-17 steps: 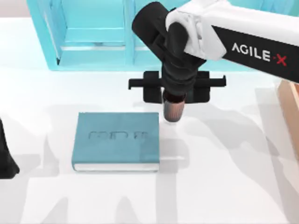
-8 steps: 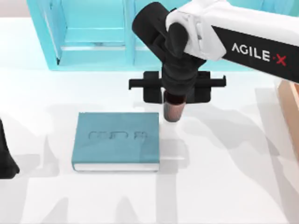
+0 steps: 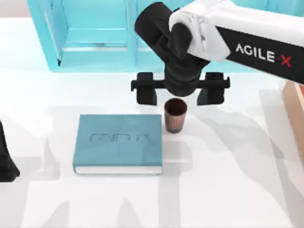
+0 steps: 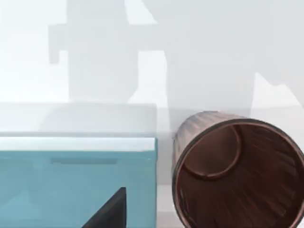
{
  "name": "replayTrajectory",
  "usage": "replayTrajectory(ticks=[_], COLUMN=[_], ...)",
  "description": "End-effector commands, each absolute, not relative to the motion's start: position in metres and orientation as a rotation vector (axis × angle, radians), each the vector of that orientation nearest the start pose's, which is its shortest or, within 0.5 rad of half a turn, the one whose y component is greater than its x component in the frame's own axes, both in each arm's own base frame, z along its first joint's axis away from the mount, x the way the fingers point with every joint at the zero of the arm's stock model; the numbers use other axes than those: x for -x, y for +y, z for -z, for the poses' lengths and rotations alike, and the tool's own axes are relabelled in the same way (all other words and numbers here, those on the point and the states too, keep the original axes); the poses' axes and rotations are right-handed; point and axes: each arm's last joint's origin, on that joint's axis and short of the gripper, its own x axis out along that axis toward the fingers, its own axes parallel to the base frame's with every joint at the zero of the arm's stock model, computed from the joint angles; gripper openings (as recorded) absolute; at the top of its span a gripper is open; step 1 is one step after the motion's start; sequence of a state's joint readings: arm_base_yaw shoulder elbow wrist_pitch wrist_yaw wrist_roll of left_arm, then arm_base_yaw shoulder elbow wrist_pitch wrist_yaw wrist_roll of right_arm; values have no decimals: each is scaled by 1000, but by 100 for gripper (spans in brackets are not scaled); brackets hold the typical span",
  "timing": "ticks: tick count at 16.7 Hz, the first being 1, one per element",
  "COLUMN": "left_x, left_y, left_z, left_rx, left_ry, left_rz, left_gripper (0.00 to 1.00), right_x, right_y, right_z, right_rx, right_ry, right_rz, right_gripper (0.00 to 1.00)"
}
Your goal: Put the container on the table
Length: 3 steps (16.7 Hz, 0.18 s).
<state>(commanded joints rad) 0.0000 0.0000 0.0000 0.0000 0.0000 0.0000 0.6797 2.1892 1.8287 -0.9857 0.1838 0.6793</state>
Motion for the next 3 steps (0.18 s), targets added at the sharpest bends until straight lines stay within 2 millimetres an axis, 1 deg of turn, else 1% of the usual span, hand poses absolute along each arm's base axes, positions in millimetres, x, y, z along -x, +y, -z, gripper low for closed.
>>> replayTrajectory(ticks=[3], left_x=[-106], left_y=[-1], left_z=[-160], left_rx=[0], left_ry=[0], left_rz=[0], left_gripper=[100], right_x=[-351], right_y=[283], right_z=[-189], right_rx=[-8], right_ry=[1283], right_rz=[4], right_gripper=[100])
